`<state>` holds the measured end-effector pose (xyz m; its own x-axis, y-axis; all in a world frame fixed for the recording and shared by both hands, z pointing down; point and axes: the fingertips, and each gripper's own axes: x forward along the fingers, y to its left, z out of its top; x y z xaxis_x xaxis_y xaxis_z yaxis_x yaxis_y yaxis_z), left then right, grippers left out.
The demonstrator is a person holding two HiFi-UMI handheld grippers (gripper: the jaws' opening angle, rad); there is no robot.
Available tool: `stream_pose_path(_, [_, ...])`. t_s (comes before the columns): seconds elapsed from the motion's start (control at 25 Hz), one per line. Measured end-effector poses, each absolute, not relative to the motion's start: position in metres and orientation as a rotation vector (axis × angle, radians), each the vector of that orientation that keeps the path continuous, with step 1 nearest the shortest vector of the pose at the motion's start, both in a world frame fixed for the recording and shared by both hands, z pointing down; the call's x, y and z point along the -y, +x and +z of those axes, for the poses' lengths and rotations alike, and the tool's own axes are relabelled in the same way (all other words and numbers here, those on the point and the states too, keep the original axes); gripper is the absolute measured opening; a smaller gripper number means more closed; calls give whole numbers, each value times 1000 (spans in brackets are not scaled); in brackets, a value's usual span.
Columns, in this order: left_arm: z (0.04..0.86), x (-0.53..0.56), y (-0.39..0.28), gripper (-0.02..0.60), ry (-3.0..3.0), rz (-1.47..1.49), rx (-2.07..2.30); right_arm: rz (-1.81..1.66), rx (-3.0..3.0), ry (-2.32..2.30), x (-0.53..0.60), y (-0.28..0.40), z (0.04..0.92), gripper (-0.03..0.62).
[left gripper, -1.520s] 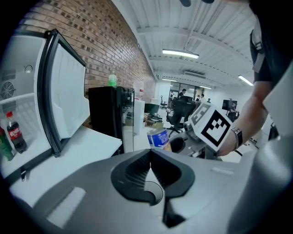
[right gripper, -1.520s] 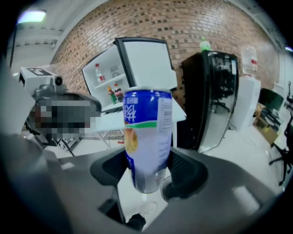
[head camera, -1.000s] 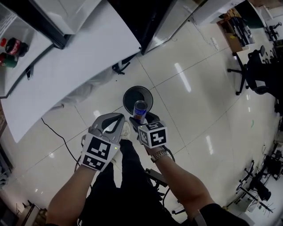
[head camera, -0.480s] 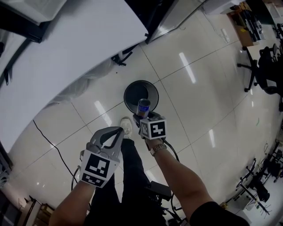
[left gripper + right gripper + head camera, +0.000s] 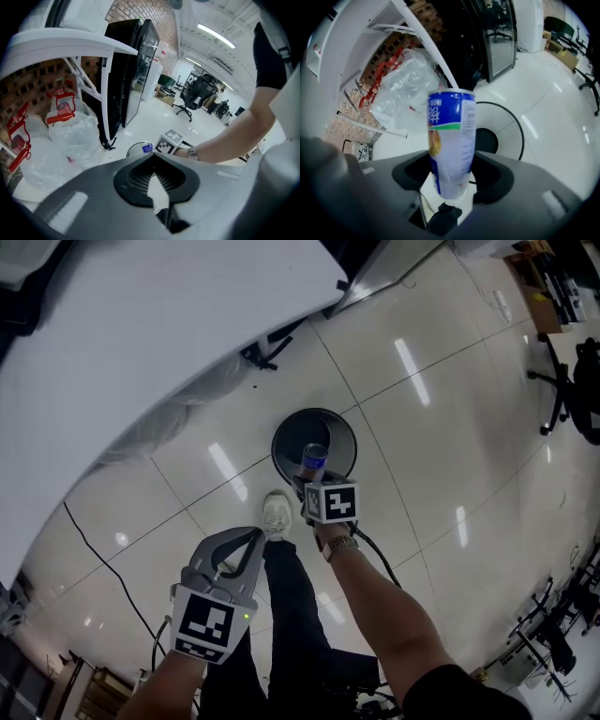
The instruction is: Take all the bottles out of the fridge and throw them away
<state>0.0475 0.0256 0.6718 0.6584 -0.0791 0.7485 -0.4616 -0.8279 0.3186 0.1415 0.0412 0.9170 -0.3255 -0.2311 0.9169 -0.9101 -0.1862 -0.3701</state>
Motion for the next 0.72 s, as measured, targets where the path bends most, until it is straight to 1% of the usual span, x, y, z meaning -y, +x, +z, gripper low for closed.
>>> stream_pose_path(0.28, [716,2,57,3,2341,1027,482,1600,1460,1349,-34,140,963,264])
stream_pose_path(0.56, [744,-4,51,3,2330,1068,421,1582,1400,1385,-37,149,999,264])
stream_pose_path(0.6, [747,-4,48,3,2323,1072,422,1567,1398,1393,-35,150,1000,251])
stream_pose_path(0.68, [749,-3,46,3,2315,1074,427,1541,1393,1395,-33,153,998,128])
stream_pose_path(0.72, [748,-2,46,3,2312,1067,433,1533,1393,1396,-33,154,996,127])
